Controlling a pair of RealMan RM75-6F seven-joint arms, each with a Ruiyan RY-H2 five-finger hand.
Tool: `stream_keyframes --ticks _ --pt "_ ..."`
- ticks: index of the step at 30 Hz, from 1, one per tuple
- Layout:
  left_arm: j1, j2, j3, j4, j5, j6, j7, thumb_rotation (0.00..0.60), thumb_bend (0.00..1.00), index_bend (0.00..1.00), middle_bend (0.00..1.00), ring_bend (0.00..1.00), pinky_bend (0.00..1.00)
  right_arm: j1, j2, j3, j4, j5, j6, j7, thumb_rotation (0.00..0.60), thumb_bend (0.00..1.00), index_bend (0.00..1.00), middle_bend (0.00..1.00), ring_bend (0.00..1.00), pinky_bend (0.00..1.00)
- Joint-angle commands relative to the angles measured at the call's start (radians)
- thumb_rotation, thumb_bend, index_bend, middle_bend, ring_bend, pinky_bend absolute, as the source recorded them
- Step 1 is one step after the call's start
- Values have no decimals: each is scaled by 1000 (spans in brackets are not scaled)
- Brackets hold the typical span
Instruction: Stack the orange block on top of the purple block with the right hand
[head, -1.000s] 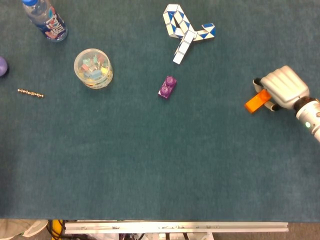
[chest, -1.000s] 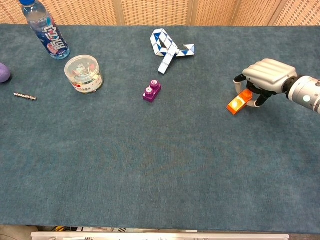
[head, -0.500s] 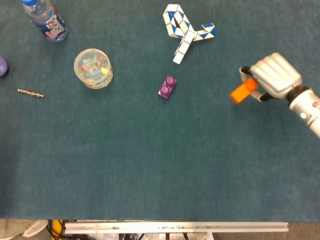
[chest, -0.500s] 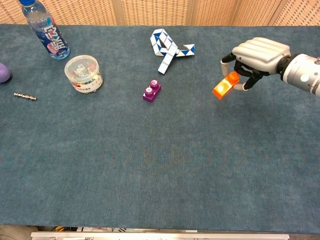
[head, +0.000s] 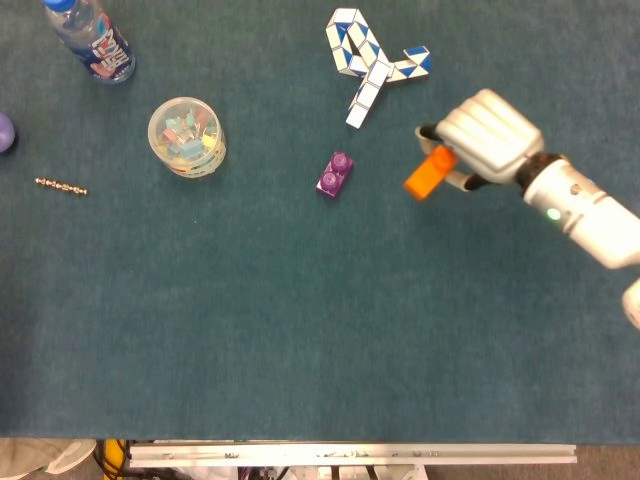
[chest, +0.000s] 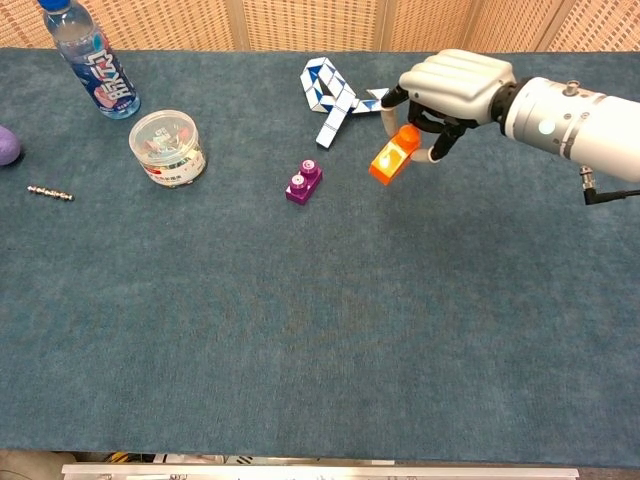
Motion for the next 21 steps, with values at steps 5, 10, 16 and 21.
stream_keyframes --ticks 5,10,16,21 --pt "-1 2 2 -1 7 -1 4 600 157 243 253 229 249 66 -31 23 19 15 -40 -36 600 244 595 912 886 930" --pt "-1 5 2 -4 13 2 6 600 157 243 253 229 249 114 -63 28 50 17 -71 -49 600 245 596 912 887 930" --pt "0 7 1 -5 11 4 6 600 157 243 253 229 249 162 -115 25 117 -4 -90 -32 600 244 597 911 887 930" --pt "0 6 -2 -4 5 2 6 600 158 243 253 229 249 202 -164 15 191 -40 -102 9 600 244 599 911 889 930"
